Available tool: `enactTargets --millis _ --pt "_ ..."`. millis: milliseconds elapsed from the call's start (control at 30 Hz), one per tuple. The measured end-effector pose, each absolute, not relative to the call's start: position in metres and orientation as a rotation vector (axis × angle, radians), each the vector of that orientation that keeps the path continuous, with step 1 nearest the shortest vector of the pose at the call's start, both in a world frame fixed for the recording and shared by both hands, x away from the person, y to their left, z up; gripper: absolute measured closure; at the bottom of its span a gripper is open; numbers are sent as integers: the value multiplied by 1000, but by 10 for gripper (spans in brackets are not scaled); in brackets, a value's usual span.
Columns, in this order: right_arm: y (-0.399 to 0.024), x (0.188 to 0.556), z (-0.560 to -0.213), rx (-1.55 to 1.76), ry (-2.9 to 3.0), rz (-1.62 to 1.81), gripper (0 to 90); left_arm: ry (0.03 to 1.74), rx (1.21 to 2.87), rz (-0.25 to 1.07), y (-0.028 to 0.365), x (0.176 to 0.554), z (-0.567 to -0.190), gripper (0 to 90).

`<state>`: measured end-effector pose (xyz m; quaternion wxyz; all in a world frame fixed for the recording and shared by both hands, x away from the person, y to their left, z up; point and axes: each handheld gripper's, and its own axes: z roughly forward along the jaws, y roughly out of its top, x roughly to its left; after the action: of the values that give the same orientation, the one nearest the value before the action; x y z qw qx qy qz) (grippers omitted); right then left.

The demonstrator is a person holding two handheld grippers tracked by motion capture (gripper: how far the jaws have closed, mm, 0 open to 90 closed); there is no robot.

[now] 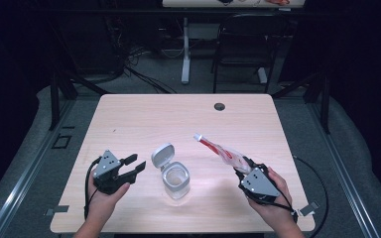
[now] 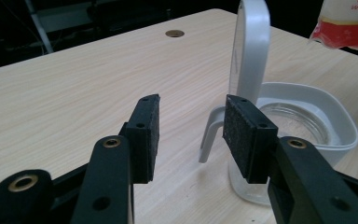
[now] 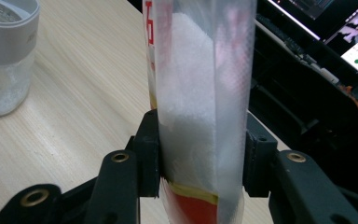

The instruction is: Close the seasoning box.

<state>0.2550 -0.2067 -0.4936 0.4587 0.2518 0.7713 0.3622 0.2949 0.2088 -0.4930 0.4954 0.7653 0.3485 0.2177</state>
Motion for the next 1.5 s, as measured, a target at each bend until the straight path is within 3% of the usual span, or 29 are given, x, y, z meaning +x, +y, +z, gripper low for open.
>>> enactTargets --millis 1500 --pt "-183 239 -494 275 1812 545 577 797 1881 521 199 288 -486 567"
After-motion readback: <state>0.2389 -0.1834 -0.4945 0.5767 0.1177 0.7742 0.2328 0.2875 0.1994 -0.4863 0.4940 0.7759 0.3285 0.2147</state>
